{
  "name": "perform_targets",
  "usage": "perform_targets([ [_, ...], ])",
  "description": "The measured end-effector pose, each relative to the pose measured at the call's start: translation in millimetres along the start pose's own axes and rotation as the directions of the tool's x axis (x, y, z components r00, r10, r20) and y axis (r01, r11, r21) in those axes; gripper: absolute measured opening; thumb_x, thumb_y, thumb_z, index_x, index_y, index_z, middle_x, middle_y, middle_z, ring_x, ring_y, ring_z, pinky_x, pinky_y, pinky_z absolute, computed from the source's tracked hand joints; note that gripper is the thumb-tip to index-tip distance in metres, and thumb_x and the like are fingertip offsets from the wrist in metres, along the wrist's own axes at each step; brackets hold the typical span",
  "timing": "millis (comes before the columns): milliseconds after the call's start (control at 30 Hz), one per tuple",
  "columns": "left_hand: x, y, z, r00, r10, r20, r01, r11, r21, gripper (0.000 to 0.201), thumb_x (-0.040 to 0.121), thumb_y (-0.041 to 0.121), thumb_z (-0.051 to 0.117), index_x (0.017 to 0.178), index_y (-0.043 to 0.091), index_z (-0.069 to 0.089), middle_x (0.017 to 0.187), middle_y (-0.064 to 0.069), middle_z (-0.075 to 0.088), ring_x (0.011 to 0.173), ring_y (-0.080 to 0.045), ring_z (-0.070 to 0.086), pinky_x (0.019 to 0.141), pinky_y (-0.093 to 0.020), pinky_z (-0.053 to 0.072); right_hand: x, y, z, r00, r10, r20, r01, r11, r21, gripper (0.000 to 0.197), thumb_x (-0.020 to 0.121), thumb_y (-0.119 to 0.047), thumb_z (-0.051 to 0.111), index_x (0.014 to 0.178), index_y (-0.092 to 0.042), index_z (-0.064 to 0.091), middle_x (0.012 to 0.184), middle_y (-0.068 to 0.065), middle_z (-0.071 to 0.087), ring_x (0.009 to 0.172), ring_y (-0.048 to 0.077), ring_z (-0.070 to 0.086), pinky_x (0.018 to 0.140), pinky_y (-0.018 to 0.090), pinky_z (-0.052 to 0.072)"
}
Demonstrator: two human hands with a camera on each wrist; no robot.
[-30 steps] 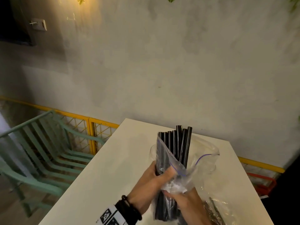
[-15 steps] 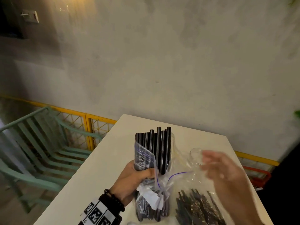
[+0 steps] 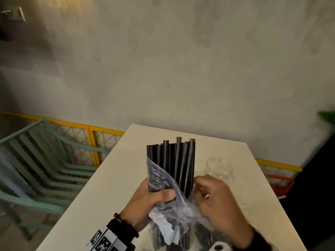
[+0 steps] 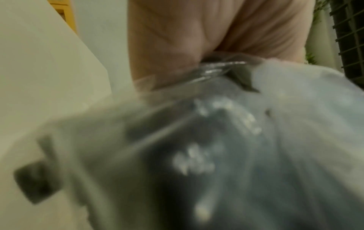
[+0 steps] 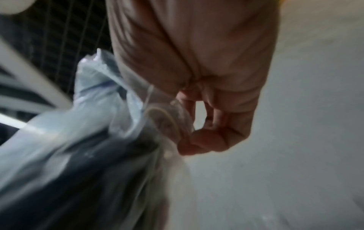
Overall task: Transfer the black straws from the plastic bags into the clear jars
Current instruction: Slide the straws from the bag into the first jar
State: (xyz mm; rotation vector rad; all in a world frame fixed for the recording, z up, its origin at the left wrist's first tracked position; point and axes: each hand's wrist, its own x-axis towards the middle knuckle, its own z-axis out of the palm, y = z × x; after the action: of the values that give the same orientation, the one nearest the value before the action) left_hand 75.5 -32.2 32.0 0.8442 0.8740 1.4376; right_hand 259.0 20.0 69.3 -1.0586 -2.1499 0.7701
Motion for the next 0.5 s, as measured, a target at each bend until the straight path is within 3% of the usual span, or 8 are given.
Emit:
perform_targets([
  [67,-0.7,-0.4,2.4,1.000,-0.002,-0.018,0.002,1.000,-0.022,0.026,0.053,0.015,0.084,0.071,0.008,0.066,0.060,-0.005,0.068,0.053,-0.018,0.067,0.054,-0.028,0.056,-8.0,1.3,19.3,1.000,-0.002,-0.029,0.001,1.000,-0.024,0.038,0.085,0.006,0.059,0.072,-0.029,0.067,0.074,-0.010,0.054,0.075,0.005,0.056,0.059,0.022,0.043],
  [167,-3.4,-0.6,4.5,1.000,-0.019,-0.015,0.018,0.999,-0.050,0.030,0.051,0.014,0.082,0.071,0.008,0.060,0.054,-0.001,0.064,0.046,-0.014,0.063,0.050,-0.025,0.054,-13.9,1.4,27.7,0.997,-0.015,-0.078,0.015,1.000,-0.006,0.043,0.086,-0.001,0.065,0.075,-0.042,0.065,0.081,-0.010,0.054,0.083,0.006,0.057,0.061,0.017,0.045],
  [267,-4.2,-2.0,3.3,0.999,-0.032,0.016,0.032,0.999,-0.032,0.039,0.048,0.015,0.086,0.075,0.005,0.060,0.056,0.000,0.066,0.049,-0.014,0.065,0.053,-0.024,0.054,-12.0,-1.2,24.6,0.991,-0.012,-0.130,0.020,0.998,0.057,0.025,0.080,-0.022,0.076,0.070,-0.041,0.064,0.074,-0.006,0.059,0.071,0.011,0.058,0.055,0.013,0.041],
  [333,-2.9,-1.0,2.9,0.999,0.012,0.038,-0.011,1.000,-0.024,0.041,0.044,0.024,0.097,0.071,0.010,0.069,0.059,-0.001,0.068,0.053,-0.015,0.068,0.055,-0.025,0.055,-9.3,0.0,21.4,0.984,0.063,-0.167,-0.028,0.979,0.203,0.019,0.081,-0.024,0.073,0.068,-0.032,0.062,0.069,-0.005,0.063,0.060,0.009,0.057,0.053,0.014,0.039],
  [400,-0.2,1.5,0.8,0.997,0.073,0.019,-0.073,0.997,-0.025,0.038,0.047,0.029,0.099,0.069,0.012,0.074,0.064,-0.005,0.072,0.057,-0.017,0.071,0.057,-0.026,0.057,-9.0,3.3,15.4,0.976,0.185,-0.111,-0.117,0.886,0.449,0.013,0.091,-0.025,0.067,0.080,-0.031,0.069,0.081,-0.007,0.069,0.072,0.010,0.066,0.065,0.017,0.048],
  [433,1.9,2.6,-1.1,0.995,0.095,-0.015,-0.095,0.995,-0.011,0.037,0.051,0.026,0.097,0.075,0.008,0.075,0.070,-0.009,0.074,0.062,-0.021,0.073,0.059,-0.027,0.058,-10.6,4.3,11.8,0.972,0.236,-0.021,-0.186,0.814,0.550,0.009,0.092,-0.037,0.064,0.090,-0.033,0.072,0.092,-0.009,0.072,0.084,0.012,0.070,0.076,0.024,0.054],
  [500,7.3,2.3,-3.5,0.985,0.128,-0.115,-0.124,0.991,0.038,0.042,0.059,0.020,0.089,0.092,0.000,0.071,0.082,-0.015,0.077,0.074,-0.028,0.075,0.066,-0.030,0.059,-16.7,7.1,9.1,0.956,0.215,0.201,-0.292,0.771,0.566,0.049,0.079,-0.071,0.058,0.117,-0.040,0.065,0.112,-0.013,0.071,0.105,0.011,0.068,0.094,0.043,0.054],
])
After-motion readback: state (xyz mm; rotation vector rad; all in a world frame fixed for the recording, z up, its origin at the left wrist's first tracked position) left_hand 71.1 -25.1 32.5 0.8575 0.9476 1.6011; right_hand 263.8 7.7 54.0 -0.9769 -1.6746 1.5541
